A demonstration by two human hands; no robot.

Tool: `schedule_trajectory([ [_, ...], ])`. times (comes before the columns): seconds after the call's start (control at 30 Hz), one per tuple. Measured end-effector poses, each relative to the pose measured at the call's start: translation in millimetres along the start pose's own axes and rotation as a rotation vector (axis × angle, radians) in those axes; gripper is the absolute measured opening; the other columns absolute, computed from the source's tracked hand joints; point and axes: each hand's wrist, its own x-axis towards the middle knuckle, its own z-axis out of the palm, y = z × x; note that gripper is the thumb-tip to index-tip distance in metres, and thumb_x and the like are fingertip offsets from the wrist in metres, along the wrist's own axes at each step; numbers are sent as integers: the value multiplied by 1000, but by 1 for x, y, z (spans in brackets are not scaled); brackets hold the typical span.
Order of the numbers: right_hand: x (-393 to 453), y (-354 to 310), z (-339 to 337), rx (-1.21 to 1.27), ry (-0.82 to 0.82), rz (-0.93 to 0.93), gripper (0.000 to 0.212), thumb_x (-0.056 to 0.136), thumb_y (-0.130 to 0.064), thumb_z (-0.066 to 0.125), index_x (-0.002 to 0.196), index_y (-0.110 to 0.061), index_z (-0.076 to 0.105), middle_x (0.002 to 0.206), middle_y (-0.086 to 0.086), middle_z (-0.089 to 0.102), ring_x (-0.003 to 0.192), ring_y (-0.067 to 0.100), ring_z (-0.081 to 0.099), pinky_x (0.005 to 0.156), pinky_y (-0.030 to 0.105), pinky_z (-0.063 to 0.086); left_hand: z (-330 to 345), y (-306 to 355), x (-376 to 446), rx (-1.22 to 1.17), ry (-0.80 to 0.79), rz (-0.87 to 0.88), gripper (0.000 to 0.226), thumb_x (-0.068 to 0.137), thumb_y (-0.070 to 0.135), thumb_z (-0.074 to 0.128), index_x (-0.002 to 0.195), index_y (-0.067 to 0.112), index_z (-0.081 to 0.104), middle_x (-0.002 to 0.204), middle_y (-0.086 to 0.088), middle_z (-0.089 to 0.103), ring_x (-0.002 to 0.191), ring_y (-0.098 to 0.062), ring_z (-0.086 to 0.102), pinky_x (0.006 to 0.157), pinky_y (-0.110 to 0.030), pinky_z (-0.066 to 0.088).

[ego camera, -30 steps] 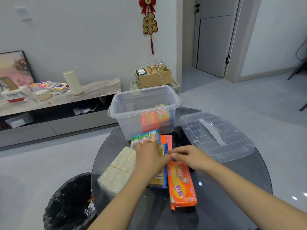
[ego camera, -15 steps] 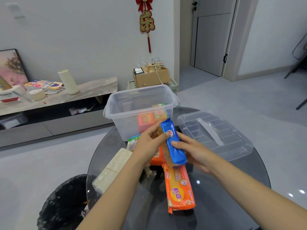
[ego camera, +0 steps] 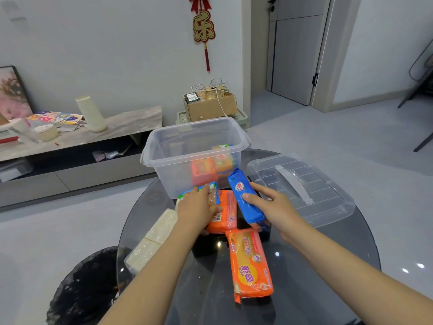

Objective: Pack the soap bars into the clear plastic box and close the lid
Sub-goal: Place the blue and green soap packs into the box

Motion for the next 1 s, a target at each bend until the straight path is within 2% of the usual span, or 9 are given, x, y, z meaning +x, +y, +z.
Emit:
schedule_trajectory([
  [0.1, 1, 0, -3, -38, 40, 4, 45, 74, -33, 75, 115, -39, 61, 102, -1, 68, 77, 9, 70, 46, 17, 52, -5, 5, 0, 124, 46, 50, 41, 86, 35, 53, 123, 17, 51, 121, -10, 62, 107, -29, 60, 84, -38, 48],
  [0.23, 2, -4, -6, -35, 101, -4, 50, 74, -32, 75, 121, -33, 59, 108, 5, 67, 79, 12, 69, 45, 17, 51, -11, 8, -3, 36, 95, 146, 33, 94, 31, 41, 122, 22, 55, 120, -7, 66, 107, -28, 62, 89, -42, 51],
  [0.37, 4, -10, -13, -26, 177, -37, 49, 75, -32, 73, 122, -31, 60, 110, 1, 65, 80, 12, 68, 55, 22, 52, -10, 7, -18, -115, 136, 433, 46, 93, 11, 44, 138, 22, 47, 144, -1, 49, 136, -18, 42, 116, -33, 20],
  [0.43, 4, -12, -17, -43, 199, -47, 48, 76, -33, 72, 122, -31, 59, 109, 0, 63, 80, 9, 65, 55, 21, 50, -8, 4, -26, -108, 74, 615, 49, 87, 1, 47, 132, 19, 54, 142, -3, 51, 137, -17, 40, 118, -39, 10],
  [0.5, 4, -12, -18, -62, 199, -43, 48, 76, -33, 72, 122, -30, 59, 108, 0, 63, 77, 6, 64, 53, 20, 48, -5, 0, -30, -71, -29, 660, 50, 86, 2, 49, 131, 20, 55, 143, -2, 50, 139, -16, 36, 118, -44, 5],
  [0.67, 3, -5, -13, -60, 170, 3, 45, 72, -32, 76, 116, -30, 63, 105, 1, 66, 76, 9, 67, 48, 17, 49, -3, -4, -30, -76, -154, 577, 51, 89, 15, 54, 137, 26, 46, 150, 3, 40, 143, -11, 28, 119, -47, 16],
  [0.8, 3, -3, -6, -120, 145, -23, 48, 70, -35, 77, 115, -34, 62, 98, -5, 64, 77, 6, 66, 43, 14, 49, -5, -5, -32, -189, -232, 473, 59, 82, 23, 59, 138, 32, 44, 155, 2, 30, 146, -14, 16, 120, -51, 8],
  [0.9, 7, -6, 0, -257, 137, -102, 55, 69, -36, 78, 121, -34, 60, 98, -9, 63, 76, 1, 63, 47, 14, 48, -7, -2, -37, -606, -100, 181, 55, 77, 15, 52, 131, 27, 53, 150, -5, 37, 138, -23, 35, 112, -46, 34],
  [1.0, 13, -13, 14, -484, 126, -196, 61, 65, -46, 76, 122, -35, 59, 103, -11, 64, 79, -1, 61, 62, 20, 51, -18, 7, -31, -884, -29, -258, 45, 83, 9, 47, 127, 16, 50, 123, -10, 61, 105, -29, 63, 88, -47, 54],
])
